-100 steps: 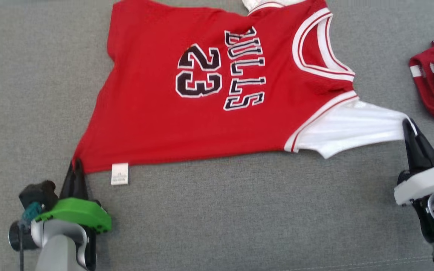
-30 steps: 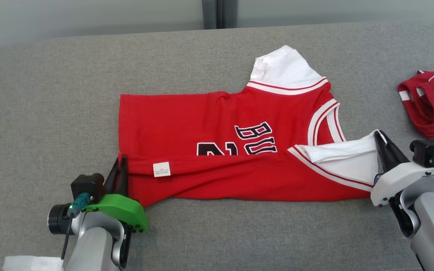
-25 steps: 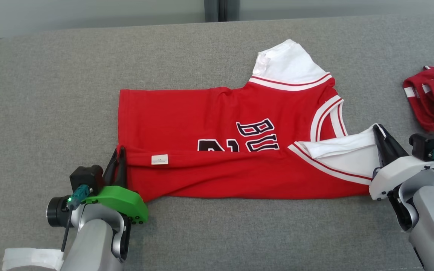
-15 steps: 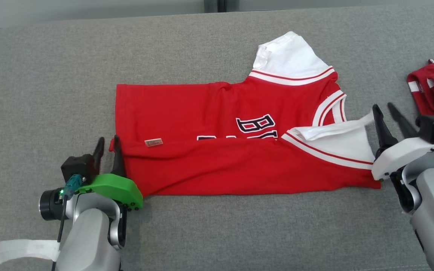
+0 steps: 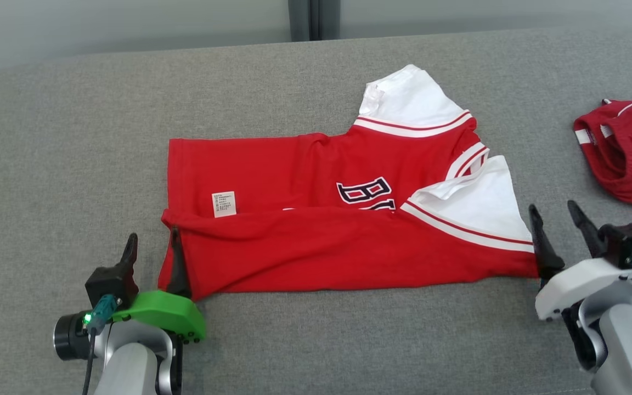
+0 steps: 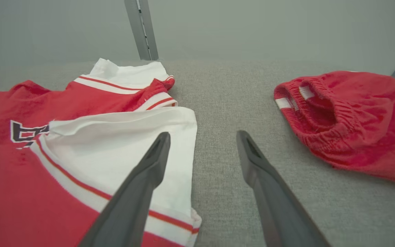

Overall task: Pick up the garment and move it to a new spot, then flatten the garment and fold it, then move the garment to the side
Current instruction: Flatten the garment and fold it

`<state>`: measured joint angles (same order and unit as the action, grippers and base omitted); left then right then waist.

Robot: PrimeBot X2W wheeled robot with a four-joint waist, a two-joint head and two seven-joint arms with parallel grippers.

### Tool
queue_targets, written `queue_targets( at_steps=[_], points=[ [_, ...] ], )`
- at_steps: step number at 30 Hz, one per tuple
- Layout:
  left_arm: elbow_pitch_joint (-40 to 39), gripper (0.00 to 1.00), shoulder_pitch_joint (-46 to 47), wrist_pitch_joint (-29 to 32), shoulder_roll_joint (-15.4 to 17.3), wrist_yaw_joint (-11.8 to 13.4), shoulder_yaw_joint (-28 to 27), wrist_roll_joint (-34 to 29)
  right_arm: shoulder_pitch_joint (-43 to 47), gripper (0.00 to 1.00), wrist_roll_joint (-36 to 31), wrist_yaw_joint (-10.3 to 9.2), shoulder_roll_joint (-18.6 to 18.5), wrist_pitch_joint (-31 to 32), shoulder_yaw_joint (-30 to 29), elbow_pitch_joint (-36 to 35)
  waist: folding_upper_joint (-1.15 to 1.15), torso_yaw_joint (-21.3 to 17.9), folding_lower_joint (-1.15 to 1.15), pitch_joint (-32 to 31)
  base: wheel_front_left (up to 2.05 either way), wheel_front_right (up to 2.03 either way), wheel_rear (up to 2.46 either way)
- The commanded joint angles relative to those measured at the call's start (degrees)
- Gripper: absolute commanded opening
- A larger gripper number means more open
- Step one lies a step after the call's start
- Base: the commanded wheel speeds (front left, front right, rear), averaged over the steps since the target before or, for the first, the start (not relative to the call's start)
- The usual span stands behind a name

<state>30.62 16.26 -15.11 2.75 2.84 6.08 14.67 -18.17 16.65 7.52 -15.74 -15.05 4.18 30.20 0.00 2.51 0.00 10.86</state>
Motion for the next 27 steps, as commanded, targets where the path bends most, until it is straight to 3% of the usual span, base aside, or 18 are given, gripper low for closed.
queue_targets(
  at_steps=[1,8,18,19,21,27],
  points=[
    [-0.3,1.0,-0.9,0.0,0.3,0.2,-0.2,-0.1,0.9,1.0,0.1,-0.08,0.1,-0.1,0.3,0.0,0.0,-0.3,0.0,-0.6,0.0,0.0,0.0],
    [-0.8,1.0,-4.0,0.0,0.3,-0.2,0.4,0.4,4.8,1.0,2.4,-0.08,1.3,-0.1,3.4,3.4,0.0,-0.3,0.0,-0.8,0.0,0.0,0.0],
    [-0.2,1.0,-3.3,0.0,0.3,-0.7,1.2,-0.1,2.0,1.0,5.4,-0.08,2.2,0.0,5.7,11.2,0.0,1.2,0.0,-0.4,0.0,0.0,0.0],
    [-0.2,1.0,-3.1,0.0,0.3,-0.9,1.3,0.1,1.7,0.95,5.9,-0.08,2.2,0.0,6.0,11.7,0.0,1.3,0.0,-0.4,0.0,0.0,0.0],
    [-0.2,1.0,-3.0,0.0,0.3,-1.3,1.5,0.5,1.3,0.0,6.5,-0.08,2.1,0.0,7.1,12.4,0.0,1.5,0.0,-0.3,0.0,0.0,0.0],
    [-0.2,1.0,-2.7,0.0,0.3,-2.3,1.4,1.7,0.2,0.0,8.6,-0.16,0.1,0.0,7.7,11.9,0.0,1.3,0.0,0.0,0.0,0.0,0.0]
  ],
)
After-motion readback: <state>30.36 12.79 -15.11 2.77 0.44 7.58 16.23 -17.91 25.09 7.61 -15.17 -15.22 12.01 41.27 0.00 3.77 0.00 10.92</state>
